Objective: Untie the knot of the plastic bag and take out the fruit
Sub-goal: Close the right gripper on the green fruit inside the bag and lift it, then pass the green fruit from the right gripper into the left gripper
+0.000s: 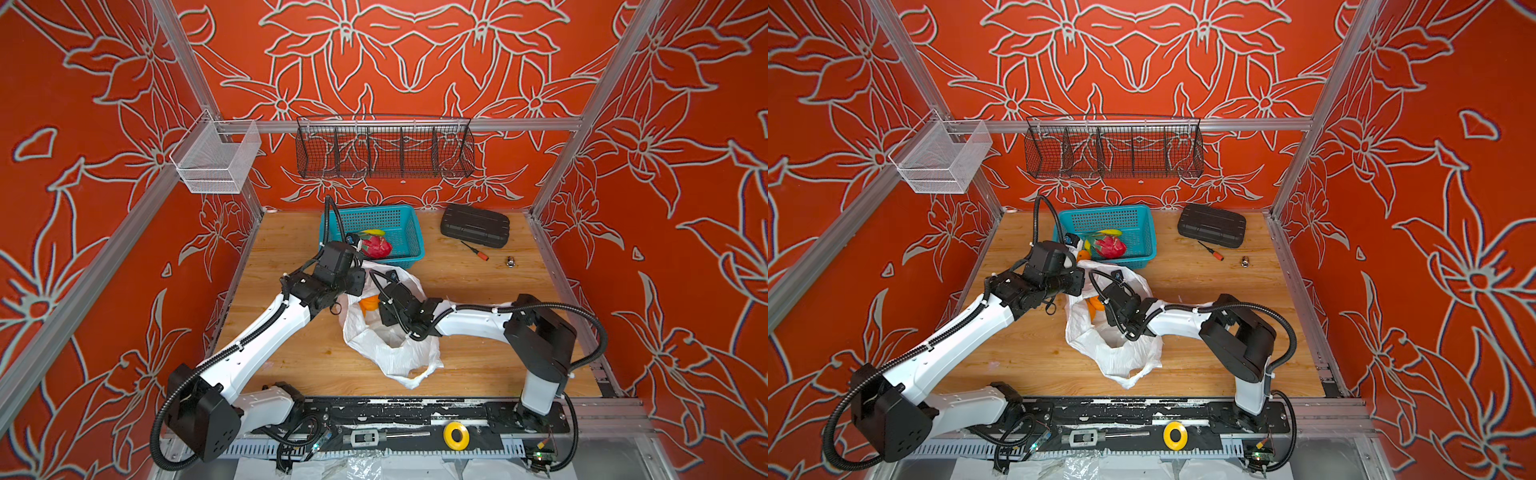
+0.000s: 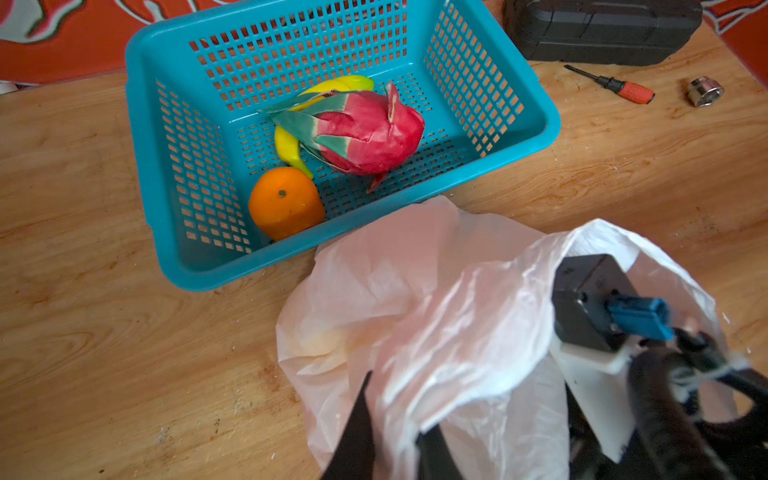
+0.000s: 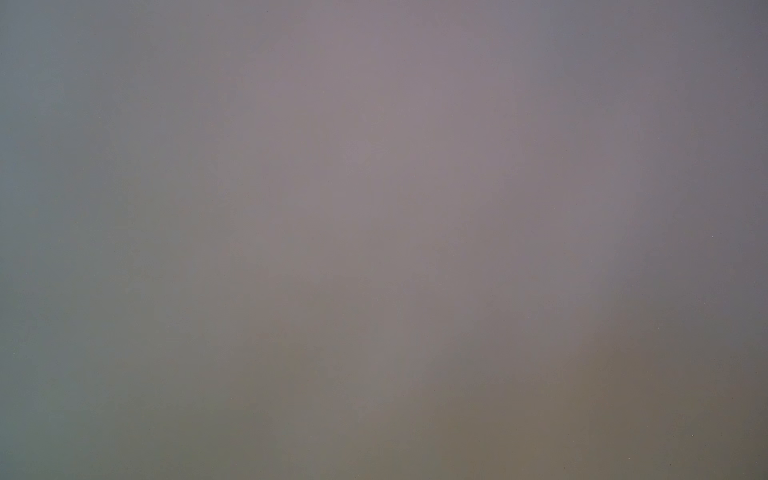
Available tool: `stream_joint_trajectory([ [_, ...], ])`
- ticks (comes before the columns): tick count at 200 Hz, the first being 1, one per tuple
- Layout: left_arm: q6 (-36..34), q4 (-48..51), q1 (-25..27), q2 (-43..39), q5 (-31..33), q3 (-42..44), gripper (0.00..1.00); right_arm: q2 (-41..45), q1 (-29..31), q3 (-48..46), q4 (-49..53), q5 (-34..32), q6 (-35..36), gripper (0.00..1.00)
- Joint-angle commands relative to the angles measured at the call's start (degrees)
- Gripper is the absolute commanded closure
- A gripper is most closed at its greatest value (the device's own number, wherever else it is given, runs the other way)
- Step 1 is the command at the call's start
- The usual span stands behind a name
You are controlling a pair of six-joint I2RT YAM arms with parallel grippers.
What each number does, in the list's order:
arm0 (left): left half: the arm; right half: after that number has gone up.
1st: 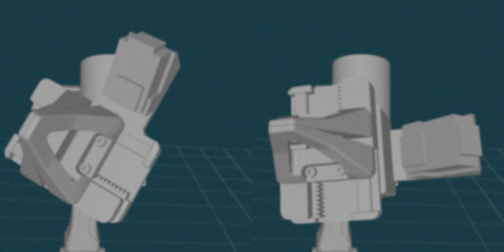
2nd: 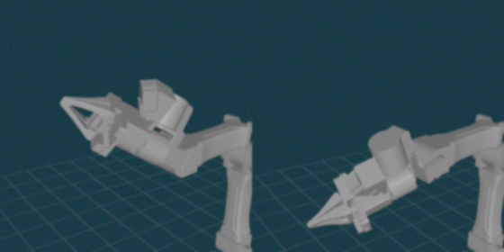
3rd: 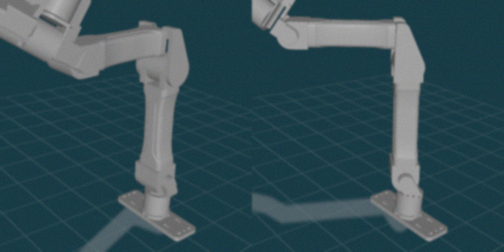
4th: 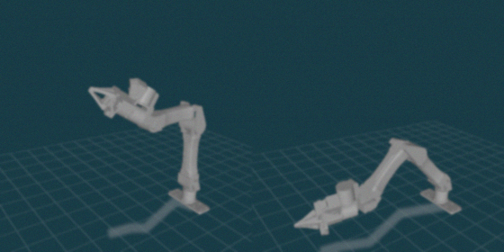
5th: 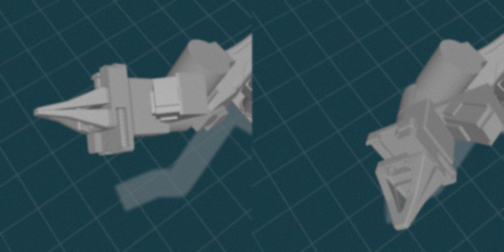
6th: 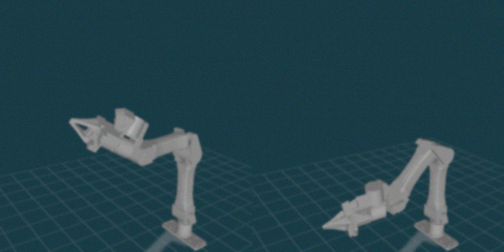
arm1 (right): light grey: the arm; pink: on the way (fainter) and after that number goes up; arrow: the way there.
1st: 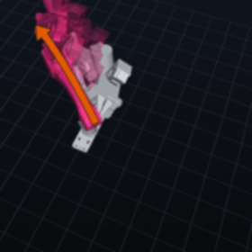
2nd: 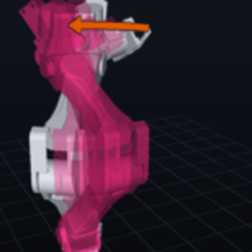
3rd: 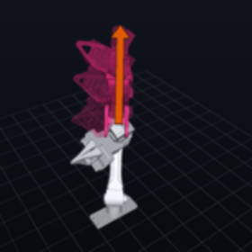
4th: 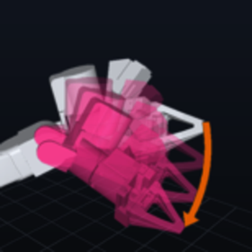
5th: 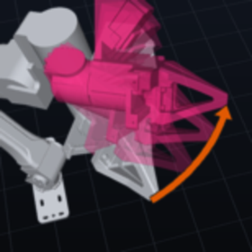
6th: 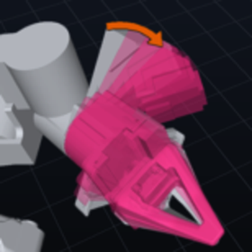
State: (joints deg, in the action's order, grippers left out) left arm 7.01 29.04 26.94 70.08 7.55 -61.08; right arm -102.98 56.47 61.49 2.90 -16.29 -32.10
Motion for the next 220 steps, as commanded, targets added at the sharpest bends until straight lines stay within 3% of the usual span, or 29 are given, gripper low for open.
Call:
stream_joint_trajectory([
  [1, 0.6, -0.2, -0.4, -0.3, -0.5, 0.1, 0.85, 4.9, -0.2, -1.6, -1.4, 3.3, 1.4, 0.44],
  [96, 1.2, -0.6, -0.4, 0.5, -1.0, -0.2, 0.84, 12.6, -1.3, -3.4, -1.1, 10.9, 0.7, 0.45],
  [140, 1.3, -1.1, -0.4, -2.7, -2.2, 1.1, 0.57, 18.4, -1.7, -6.2, -2.2, 18.5, 1.0, 0.46],
  [190, -1.4, -7.4, -0.3, -10.5, -11.6, 5.5, 0.47, 30.5, -3.3, -10.2, -4.4, 22.6, -0.5, 0.45],
  [220, -2.1, -8.3, 0.3, -14.9, -13.6, 5.0, 0.43, 36.0, -6.5, -10.3, -5.1, 22.5, -2.8, 0.45],
])
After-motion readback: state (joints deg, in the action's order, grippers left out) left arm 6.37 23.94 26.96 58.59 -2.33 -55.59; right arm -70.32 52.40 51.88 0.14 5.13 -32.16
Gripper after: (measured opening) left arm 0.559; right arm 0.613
